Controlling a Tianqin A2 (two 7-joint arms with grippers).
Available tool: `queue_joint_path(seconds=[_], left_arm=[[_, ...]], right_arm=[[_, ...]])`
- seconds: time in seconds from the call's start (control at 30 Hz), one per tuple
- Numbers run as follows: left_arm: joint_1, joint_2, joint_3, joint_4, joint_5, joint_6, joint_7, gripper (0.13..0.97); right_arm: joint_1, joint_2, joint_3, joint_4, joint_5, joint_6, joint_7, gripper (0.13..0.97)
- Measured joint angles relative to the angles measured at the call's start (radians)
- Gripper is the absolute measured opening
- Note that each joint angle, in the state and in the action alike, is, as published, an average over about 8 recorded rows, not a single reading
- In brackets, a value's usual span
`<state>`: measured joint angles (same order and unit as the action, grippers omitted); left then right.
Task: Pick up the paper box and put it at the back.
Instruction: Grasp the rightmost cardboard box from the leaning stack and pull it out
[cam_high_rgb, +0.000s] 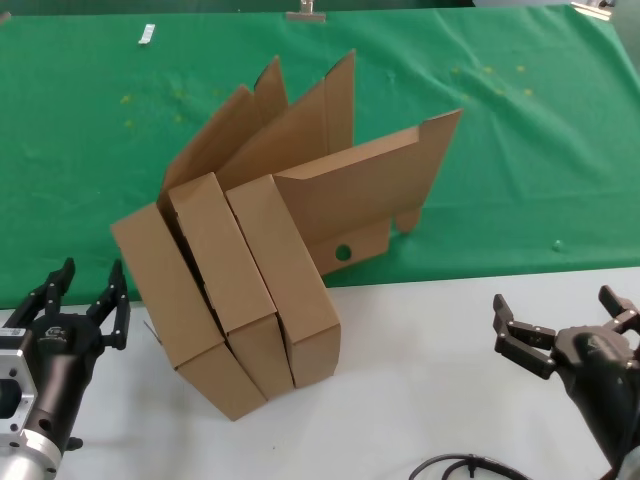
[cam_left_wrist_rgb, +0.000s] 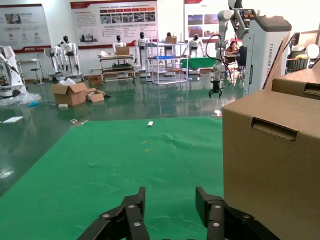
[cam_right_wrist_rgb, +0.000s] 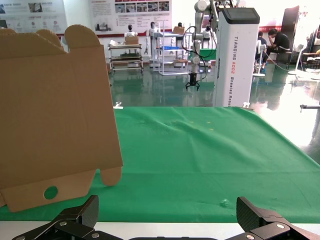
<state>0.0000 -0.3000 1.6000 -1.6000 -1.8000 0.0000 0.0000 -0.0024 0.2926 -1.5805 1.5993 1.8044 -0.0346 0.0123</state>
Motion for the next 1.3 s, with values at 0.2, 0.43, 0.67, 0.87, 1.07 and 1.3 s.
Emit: queue_joint_path(seconds=[0.2,0.43,0.67,0.87,1.07,1.3], left_arm=[[0.000,0.000,0.000,0.000,0.000,0.000,0.000,0.369],[0.000,0.000,0.000,0.000,0.000,0.000,0.000,0.261],[0.000,0.000,0.000,0.000,0.000,0.000,0.000,0.191],[0.000,0.000,0.000,0.000,0.000,0.000,0.000,0.169],[0.000,0.000,0.000,0.000,0.000,0.000,0.000,0.146],[0.000,0.000,0.000,0.000,0.000,0.000,0.000,0.145]], right_arm=[[0.000,0.000,0.000,0.000,0.000,0.000,0.000,0.966],[0.000,0.000,0.000,0.000,0.000,0.000,0.000,0.966],[0.000,0.000,0.000,0.000,0.000,0.000,0.000,0.966],[0.000,0.000,0.000,0.000,0.000,0.000,0.000,0.966],[0.002,0.004,-0.002,-0.001,0.001,-0.001,0.001,0.966],[0.077,0.048,0.010,-0.054,0.019,-0.112,-0.059,0.966]])
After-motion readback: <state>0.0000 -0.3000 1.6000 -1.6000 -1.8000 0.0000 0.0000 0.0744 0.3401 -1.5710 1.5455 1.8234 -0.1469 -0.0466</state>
